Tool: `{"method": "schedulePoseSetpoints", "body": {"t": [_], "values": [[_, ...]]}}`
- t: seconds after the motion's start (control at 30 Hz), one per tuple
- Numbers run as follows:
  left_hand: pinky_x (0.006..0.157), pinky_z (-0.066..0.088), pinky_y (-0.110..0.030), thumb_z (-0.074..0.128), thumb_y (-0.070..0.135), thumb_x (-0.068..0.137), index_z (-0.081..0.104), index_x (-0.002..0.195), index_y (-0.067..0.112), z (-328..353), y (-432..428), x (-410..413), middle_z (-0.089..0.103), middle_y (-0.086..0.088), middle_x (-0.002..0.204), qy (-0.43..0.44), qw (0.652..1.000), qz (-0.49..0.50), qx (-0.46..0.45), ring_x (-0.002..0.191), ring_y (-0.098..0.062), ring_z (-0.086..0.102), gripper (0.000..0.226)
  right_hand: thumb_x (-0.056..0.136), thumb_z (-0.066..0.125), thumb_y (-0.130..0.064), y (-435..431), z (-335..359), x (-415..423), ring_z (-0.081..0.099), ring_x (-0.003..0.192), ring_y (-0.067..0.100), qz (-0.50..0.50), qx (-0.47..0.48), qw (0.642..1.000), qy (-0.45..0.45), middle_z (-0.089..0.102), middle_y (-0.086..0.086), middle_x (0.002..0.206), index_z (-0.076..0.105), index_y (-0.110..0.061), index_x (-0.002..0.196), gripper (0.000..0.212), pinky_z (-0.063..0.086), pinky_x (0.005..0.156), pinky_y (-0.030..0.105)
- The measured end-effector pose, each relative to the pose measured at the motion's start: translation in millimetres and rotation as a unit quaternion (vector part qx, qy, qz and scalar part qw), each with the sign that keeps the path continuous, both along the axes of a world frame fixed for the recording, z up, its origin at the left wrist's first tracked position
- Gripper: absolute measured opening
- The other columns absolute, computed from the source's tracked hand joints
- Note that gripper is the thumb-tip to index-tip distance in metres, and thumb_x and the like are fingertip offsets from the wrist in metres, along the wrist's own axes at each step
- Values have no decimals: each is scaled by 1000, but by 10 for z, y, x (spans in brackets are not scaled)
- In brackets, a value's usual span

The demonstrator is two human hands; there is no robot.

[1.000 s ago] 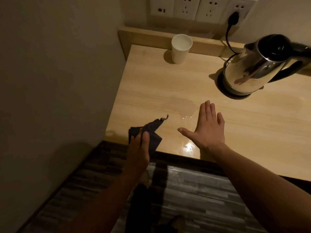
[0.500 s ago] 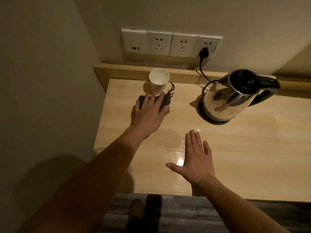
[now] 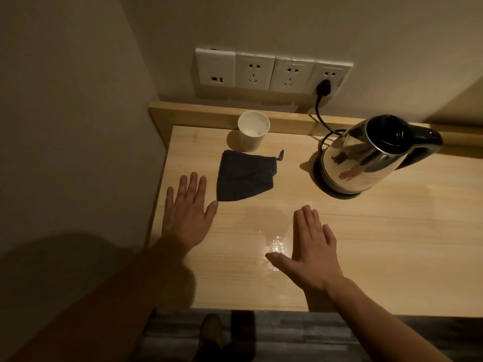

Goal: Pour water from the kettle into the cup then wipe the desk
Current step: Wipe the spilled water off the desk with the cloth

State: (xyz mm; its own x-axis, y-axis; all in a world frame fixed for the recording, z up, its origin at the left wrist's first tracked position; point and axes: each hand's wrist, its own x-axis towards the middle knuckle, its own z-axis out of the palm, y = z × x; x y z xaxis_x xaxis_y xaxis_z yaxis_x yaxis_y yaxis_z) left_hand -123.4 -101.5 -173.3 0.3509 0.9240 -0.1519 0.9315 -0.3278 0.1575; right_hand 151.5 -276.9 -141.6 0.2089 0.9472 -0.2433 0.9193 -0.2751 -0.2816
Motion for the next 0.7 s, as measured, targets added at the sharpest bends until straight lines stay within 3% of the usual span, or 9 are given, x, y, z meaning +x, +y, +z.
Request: {"method": "schedulePoseSetpoints", "body": {"t": [0.1,0.17,0.27,0.33,0.43,0.57,0.7], "values": [[128,1,-55,-4,67,101,-2,165,26,-31,7,16,-4,-2,174,-1,1000,-4,9,161,-27,-3,76,93,22,-88,415,225,-135,-17,160,14,49,77,996,5,-12,-5,176,-1,-30,167,96,-1,128,50],[127,1,-55,-3,67,101,-3,164,26,-37,19,0,-5,-2,174,-9,1000,-11,7,161,-27,-4,75,101,24,-76,919,340,-340,-2,162,17,87,126,988,25,7,-1,176,12,-28,166,82,7,128,46],[128,1,-56,-5,67,100,-6,163,27,-7,27,6,-6,-2,174,-8,1000,-8,13,161,-26,-4,75,106,37,-57,1636,355,-606,28,157,25,140,104,984,28,34,7,169,33,-18,160,67,31,125,48],[128,4,-57,-6,67,100,-2,164,26,17,13,22,-4,-3,174,-6,1000,-6,18,161,-26,-1,76,109,42,-48,1894,246,-630,35,154,26,138,69,988,-2,38,8,167,40,-16,157,58,36,121,48],[128,7,-57,-2,65,101,2,165,25,-4,2,22,0,-3,174,-11,1000,-2,28,161,-26,2,75,110,39,-46,1963,34,-557,24,159,23,127,51,990,-22,28,3,172,31,-19,162,59,28,125,47],[128,9,-58,3,64,103,4,165,24,-36,-7,25,6,-5,174,-13,999,-1,38,161,-27,5,74,107,21,-60,1934,-80,-461,-2,162,17,160,5,986,-37,3,-4,176,4,-31,166,68,8,130,48],[128,9,-58,4,64,103,6,165,24,-57,2,29,8,-4,174,-14,999,1,42,161,-26,5,73,97,14,-76,1920,-52,-428,-14,161,19,175,-34,983,-52,-10,-7,176,-7,-42,164,78,-3,129,54]]}}
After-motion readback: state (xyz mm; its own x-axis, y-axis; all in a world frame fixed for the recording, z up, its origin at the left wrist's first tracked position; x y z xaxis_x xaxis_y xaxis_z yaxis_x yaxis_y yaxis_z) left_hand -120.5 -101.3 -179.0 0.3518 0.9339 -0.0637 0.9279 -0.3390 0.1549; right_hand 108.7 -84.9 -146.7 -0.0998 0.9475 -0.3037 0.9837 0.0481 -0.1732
